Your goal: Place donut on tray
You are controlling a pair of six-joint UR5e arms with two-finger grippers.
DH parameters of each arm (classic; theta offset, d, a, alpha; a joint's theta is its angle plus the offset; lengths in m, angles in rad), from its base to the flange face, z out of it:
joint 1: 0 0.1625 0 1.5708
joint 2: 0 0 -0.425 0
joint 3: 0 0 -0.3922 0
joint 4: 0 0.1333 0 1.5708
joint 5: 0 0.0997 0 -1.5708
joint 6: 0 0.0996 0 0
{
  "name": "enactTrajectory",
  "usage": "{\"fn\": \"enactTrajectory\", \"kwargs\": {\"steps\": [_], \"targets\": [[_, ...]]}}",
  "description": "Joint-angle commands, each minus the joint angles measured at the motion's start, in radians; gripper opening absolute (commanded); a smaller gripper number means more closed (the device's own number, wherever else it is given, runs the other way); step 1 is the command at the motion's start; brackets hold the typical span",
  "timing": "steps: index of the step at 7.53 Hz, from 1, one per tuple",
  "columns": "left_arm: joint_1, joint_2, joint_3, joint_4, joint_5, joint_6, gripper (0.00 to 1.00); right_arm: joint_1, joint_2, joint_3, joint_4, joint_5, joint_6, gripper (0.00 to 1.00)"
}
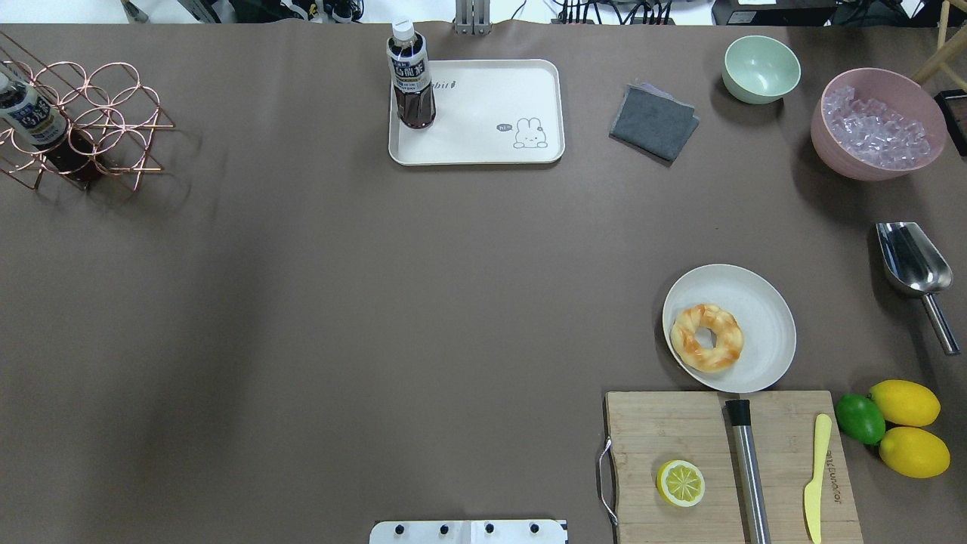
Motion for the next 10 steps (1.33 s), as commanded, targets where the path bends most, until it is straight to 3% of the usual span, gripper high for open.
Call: {"fn": "enactTrajectory", "kwargs": {"steps": [1,4,5,7,9,10], "targets": [[0.0,-0.001,0.003,0.0,-0.001,0.0,0.98,0.001,-0.001,0.006,-0.006,0.004,0.012,1.0],[0.002,-0.001,0.003,0.0,-0.001,0.0,0.98,-0.049,0.006,0.03,0.003,0.033,0.249,1.0],[0.002,-0.002,0.003,0.0,0.001,0.0,0.98,-0.159,0.064,0.03,0.001,0.042,0.309,1.0],[0.002,-0.002,0.001,0.0,-0.001,-0.002,0.98,-0.271,0.114,0.046,0.004,0.024,0.5,1.0],[0.002,-0.002,0.001,0.0,-0.001,-0.002,0.98,-0.356,0.114,0.113,0.003,0.017,0.659,1.0],[0.003,-0.002,0.001,0.0,-0.001,0.0,0.98,-0.425,0.105,0.15,0.003,-0.038,0.751,1.0]]}}
